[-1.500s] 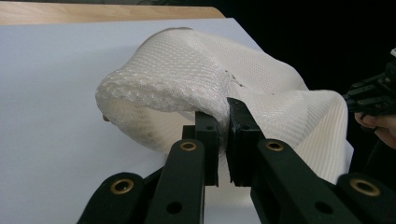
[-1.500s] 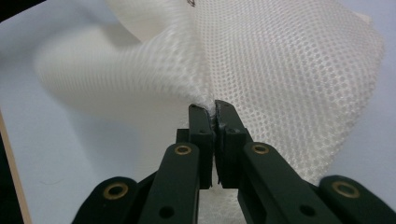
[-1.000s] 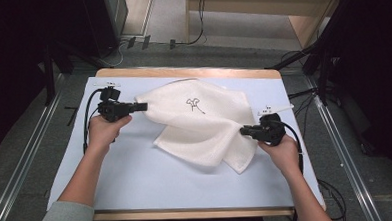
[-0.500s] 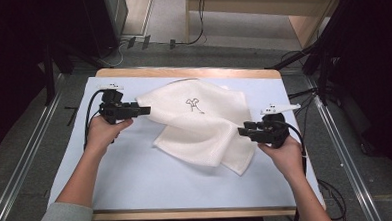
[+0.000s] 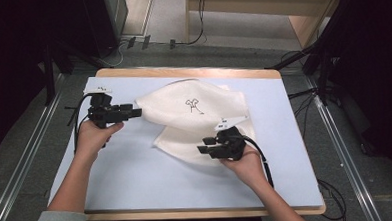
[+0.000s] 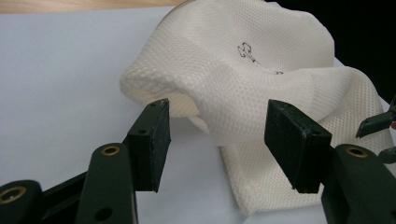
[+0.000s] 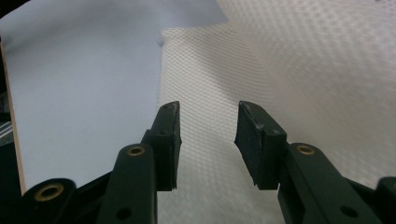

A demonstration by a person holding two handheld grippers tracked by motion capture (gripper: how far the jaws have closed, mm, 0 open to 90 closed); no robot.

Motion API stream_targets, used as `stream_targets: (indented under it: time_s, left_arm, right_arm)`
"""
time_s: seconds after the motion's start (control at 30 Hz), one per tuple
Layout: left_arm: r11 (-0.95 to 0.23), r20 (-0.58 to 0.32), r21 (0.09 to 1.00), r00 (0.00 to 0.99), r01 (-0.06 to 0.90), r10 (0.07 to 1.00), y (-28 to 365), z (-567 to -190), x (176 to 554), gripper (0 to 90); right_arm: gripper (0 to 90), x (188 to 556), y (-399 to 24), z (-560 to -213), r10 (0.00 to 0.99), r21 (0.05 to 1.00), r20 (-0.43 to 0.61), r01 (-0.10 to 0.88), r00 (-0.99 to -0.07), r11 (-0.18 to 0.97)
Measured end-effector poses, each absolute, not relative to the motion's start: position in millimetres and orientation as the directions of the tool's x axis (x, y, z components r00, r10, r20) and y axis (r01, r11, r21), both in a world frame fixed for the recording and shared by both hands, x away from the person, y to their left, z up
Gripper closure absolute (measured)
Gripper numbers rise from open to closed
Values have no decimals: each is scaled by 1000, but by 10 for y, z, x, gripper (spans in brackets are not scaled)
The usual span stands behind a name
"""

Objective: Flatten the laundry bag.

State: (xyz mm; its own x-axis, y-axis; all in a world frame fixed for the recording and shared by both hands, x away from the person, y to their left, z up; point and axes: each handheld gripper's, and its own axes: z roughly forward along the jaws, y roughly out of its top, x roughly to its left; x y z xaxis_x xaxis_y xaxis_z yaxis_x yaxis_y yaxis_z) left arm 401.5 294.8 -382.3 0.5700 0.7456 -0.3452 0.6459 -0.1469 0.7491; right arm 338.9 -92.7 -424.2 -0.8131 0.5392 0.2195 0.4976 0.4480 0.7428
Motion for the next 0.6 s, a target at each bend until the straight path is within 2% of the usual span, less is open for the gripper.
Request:
stream_targets:
  time_s: [0.23, 0.6]
  left_arm:
    - [-147, -341, 734, 547, 663, 765, 3054, -3847, 3923, 415]
    - [-133, -337, 729, 522, 672, 784, 3204, -3852, 3780, 417]
  right_arm:
    - [613, 3425, -645, -4243, 515, 741, 191, 467, -835, 483]
    - [598, 3507, -101, -4264, 454, 738, 228, 457, -861, 496]
